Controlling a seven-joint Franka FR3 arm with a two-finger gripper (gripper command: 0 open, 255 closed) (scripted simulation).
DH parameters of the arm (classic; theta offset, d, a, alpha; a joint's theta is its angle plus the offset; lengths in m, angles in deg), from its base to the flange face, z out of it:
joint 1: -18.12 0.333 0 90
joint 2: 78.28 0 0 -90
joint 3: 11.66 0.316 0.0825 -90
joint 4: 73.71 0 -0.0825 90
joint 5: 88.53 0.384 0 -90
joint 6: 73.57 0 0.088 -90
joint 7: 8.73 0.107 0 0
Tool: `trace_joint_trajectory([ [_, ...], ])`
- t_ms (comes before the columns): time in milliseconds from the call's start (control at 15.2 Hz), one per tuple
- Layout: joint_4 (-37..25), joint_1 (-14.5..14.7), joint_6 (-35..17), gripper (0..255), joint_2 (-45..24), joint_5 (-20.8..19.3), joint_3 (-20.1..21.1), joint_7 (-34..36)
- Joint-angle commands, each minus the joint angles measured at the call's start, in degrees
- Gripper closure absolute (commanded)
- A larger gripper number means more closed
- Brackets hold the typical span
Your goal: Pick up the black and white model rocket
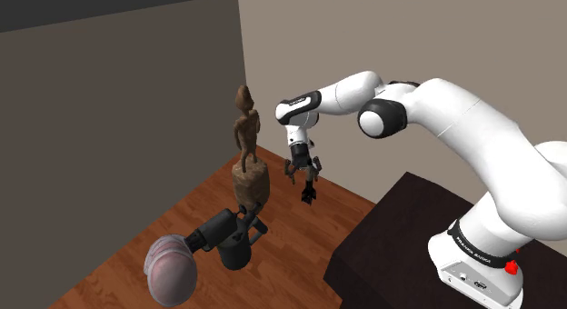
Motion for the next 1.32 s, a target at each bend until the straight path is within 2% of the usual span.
trace_joint_trajectory([
  [0,1.16,-3.64,-0.54,0,-1.03,1.01,-1.40,-0.29],
  [66,-0.93,-4.06,0.63,255,-1.88,0.91,-1.41,0.16],
  [264,-1.74,-4.71,0.85,255,-2.81,0.52,-1.69,-0.58],
  [330,2.60,-4.89,-0.12,255,0.03,0.16,-2.30,-2.04],
  [396,3.86,-5.27,0.21,255,1.35,-0.14,-2.67,-2.59],
  [594,-2.44,-4.74,1.60,255,-2.64,0.71,-1.55,0.01],
  [660,1.09,-3.02,-0.26,255,-1.10,1.87,-2.43,-0.66],
  [1254,7.65,-0.56,1.46,255,6.16,4.07,-5.91,-1.68],
])
